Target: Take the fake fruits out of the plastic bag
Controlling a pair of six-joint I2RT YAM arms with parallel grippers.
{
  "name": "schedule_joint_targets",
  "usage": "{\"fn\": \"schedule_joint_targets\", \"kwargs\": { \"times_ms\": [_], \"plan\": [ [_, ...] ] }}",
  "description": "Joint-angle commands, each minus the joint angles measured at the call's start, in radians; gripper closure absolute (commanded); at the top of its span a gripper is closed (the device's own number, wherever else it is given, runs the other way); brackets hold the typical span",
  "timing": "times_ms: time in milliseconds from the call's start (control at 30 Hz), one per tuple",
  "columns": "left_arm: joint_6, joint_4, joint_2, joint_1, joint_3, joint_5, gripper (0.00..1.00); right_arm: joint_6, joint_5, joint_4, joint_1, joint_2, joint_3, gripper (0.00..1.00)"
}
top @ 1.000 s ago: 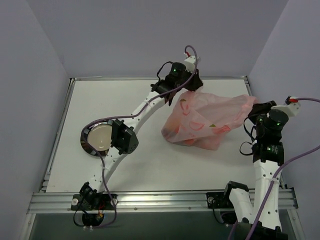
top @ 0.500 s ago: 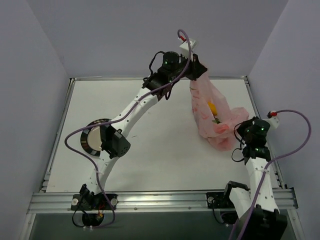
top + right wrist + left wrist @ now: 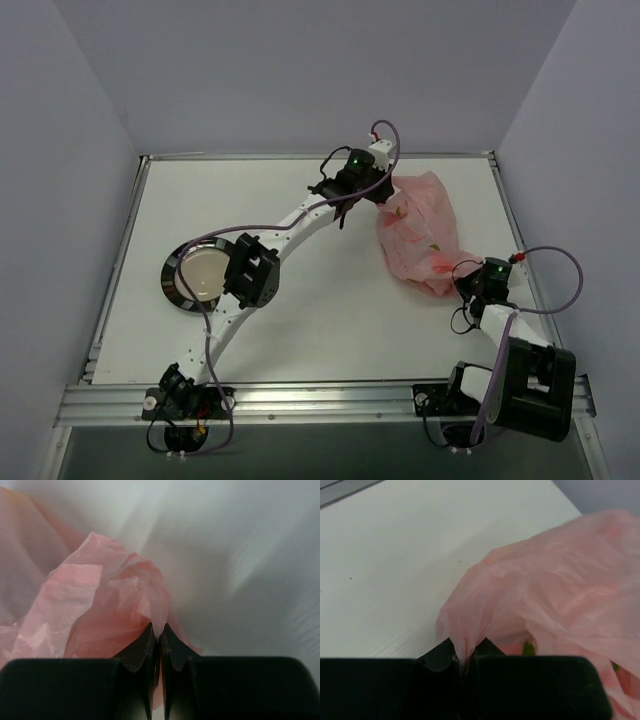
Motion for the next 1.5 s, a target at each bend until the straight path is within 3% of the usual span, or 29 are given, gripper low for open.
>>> {"fn": "schedule_joint_targets", "kwargs": {
  "times_ms": [0, 133, 233, 267, 333, 367, 400, 467, 500, 633, 1000, 1167, 1267, 1367, 1467],
  "plan": [
    [-0.004, 0.006, 0.052, 0.025, 0.142, -0.022, 0.97, 0.040, -0.047, 0.128, -0.005, 0.100, -0.051, 0.96],
    [-0.015, -0.006, 0.139, 0.030, 0.232, -0.016, 0.98, 0.033, -0.049, 0.119, 0.012, 0.174, 0.010, 0.91],
    [-0.032, 0.096, 0.073, 0.028, 0.115, -0.019, 0.93, 0.010, -0.034, 0.037, 0.038, 0.122, 0.048, 0.73],
    [-0.035, 0.119, 0.051, 0.027, 0.083, -0.019, 0.79, -0.001, -0.027, 0.008, 0.044, 0.090, 0.067, 0.56],
    [-0.049, 0.162, -0.023, 0.028, -0.001, -0.007, 0.65, -0.038, 0.018, -0.107, 0.047, -0.060, 0.085, 0.35],
    [-0.055, 0.166, -0.053, 0.027, -0.033, -0.007, 0.58, -0.047, 0.035, -0.143, 0.049, -0.114, 0.110, 0.27],
    [-0.070, 0.227, -0.087, 0.027, -0.069, -0.007, 0.43, -0.055, 0.051, -0.179, 0.054, -0.172, 0.124, 0.18],
    [-0.079, 0.274, -0.186, 0.025, -0.182, -0.002, 0.32, -0.078, 0.112, -0.270, 0.057, -0.320, 0.160, 0.14],
    [-0.079, 0.295, -0.220, 0.018, -0.214, -0.005, 0.25, -0.082, 0.130, -0.296, 0.061, -0.361, 0.206, 0.13],
    [-0.058, 0.295, -0.387, 0.002, -0.326, -0.045, 0.13, -0.133, 0.164, -0.408, 0.072, -0.478, 0.324, 0.09],
    [-0.064, 0.271, -0.660, -0.002, -0.624, -0.099, 0.05, -0.190, 0.059, -0.477, 0.106, -0.518, 0.604, 0.04],
    [-0.110, 0.287, -0.768, -0.022, -0.780, -0.139, 0.08, -0.214, -0.139, -0.485, 0.118, -0.386, 0.690, 0.22],
    [-0.165, 0.321, -0.818, -0.045, -0.891, -0.162, 0.08, -0.259, -0.170, -0.480, 0.214, -0.256, 0.714, 0.30],
    [-0.217, 0.373, -0.825, -0.055, -0.949, -0.121, 0.07, -0.355, -0.038, -0.480, 0.320, -0.132, 0.759, 0.28],
    [-0.231, 0.390, -0.793, -0.067, -0.933, -0.084, 0.05, -0.417, -0.057, -0.480, 0.388, 0.011, 0.822, 0.16]
  ]
}}
